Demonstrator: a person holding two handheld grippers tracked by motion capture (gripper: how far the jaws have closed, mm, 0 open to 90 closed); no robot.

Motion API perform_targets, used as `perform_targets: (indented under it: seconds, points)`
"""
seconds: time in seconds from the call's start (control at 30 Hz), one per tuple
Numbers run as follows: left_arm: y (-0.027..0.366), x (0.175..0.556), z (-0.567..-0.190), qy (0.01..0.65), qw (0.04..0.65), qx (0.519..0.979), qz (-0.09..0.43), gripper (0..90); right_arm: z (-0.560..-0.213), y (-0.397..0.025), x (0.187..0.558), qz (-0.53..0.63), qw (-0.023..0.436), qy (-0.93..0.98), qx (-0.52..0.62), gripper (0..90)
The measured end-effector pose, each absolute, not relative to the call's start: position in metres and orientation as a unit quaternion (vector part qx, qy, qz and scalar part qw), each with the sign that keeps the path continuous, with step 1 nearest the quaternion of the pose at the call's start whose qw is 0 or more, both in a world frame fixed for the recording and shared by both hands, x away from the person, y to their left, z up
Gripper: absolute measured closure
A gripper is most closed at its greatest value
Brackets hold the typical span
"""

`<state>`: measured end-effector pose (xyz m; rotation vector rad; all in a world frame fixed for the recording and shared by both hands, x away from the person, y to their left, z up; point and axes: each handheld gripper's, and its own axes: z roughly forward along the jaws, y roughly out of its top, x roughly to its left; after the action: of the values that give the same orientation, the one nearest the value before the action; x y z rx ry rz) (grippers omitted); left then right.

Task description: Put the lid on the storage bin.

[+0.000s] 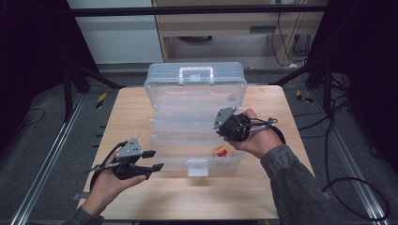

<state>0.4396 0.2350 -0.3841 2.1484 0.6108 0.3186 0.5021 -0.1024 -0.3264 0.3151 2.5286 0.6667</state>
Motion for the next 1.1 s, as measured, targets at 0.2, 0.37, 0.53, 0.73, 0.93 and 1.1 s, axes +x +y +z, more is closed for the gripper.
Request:
perform_targets:
  seconds: [0.2, 0.37, 0.53, 0.73, 0.93, 1.1]
  points:
    - [0.255, 0.443, -0.376, 0.272, 0.429, 0.852, 0.125, 49.5, -0.327, -0.103, 0.502, 0.245, 0.251, 0.929, 0.117, 77.4]
    - [0.274, 0.452, -0.367, 0.293, 0.417, 0.849, 0.138, 55.9, -0.327, -0.102, 0.502, 0.245, 0.251, 0.929, 0.117, 77.3]
    - [0.283, 0.460, -0.362, 0.303, 0.414, 0.845, 0.147, 61.3, -0.327, -0.103, 0.501, 0.246, 0.249, 0.929, 0.118, 77.2]
    - [0.290, 0.472, -0.352, 0.318, 0.424, 0.832, 0.164, 68.2, -0.328, -0.104, 0.500, 0.251, 0.251, 0.927, 0.122, 75.9]
    - [0.289, 0.484, -0.343, 0.323, 0.432, 0.824, 0.174, 75.4, -0.328, -0.104, 0.500, 0.251, 0.251, 0.927, 0.123, 75.7]
    - [0.283, 0.492, -0.333, 0.322, 0.432, 0.823, 0.180, 81.9, -0.328, -0.104, 0.500, 0.252, 0.251, 0.926, 0.123, 75.6]
